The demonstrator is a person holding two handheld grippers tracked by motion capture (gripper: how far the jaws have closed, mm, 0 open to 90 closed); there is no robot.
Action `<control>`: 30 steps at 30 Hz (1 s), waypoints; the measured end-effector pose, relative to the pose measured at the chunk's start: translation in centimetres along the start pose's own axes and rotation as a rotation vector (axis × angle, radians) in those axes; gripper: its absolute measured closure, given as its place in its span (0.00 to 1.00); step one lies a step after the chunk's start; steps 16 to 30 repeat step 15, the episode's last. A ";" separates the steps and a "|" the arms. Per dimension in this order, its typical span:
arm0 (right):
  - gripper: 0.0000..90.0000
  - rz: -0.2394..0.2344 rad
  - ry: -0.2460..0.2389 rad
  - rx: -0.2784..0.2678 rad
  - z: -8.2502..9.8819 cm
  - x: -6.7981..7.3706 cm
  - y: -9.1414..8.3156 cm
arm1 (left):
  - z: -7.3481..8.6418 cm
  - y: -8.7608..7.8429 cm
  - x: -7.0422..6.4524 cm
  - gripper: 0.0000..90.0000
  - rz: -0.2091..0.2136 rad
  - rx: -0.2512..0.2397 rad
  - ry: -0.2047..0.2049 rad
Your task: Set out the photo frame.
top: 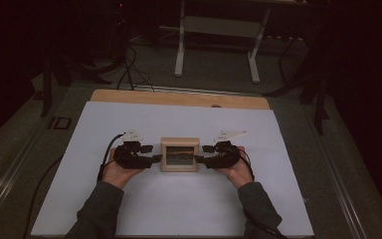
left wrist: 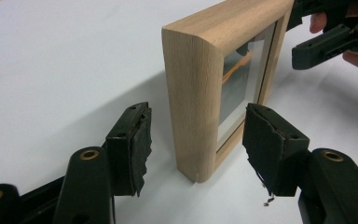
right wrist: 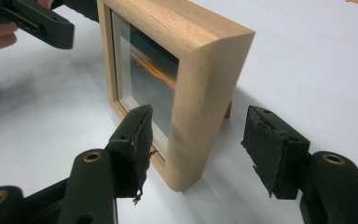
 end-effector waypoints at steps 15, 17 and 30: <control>0.45 -0.018 -0.028 0.062 1.5 0.1 -1.2 | 2.8 -3.0 -0.2 0.47 -0.048 0.022 0.013; 0.45 -0.018 -0.028 0.062 1.5 0.1 -1.2 | 2.8 -3.0 -0.2 0.47 -0.048 0.022 0.013; 0.45 -0.018 -0.028 0.062 1.5 0.1 -1.2 | 2.8 -3.0 -0.2 0.47 -0.048 0.022 0.013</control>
Point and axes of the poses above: each handheld gripper's, and its own axes: y roughly forward along the jaws, z roughly out of its underside, x roughly to its left, the point moved 4 cm from there along y, roughly forward along the jaws, and after that the axes turned 2 degrees about z, right-handed, at the moved point
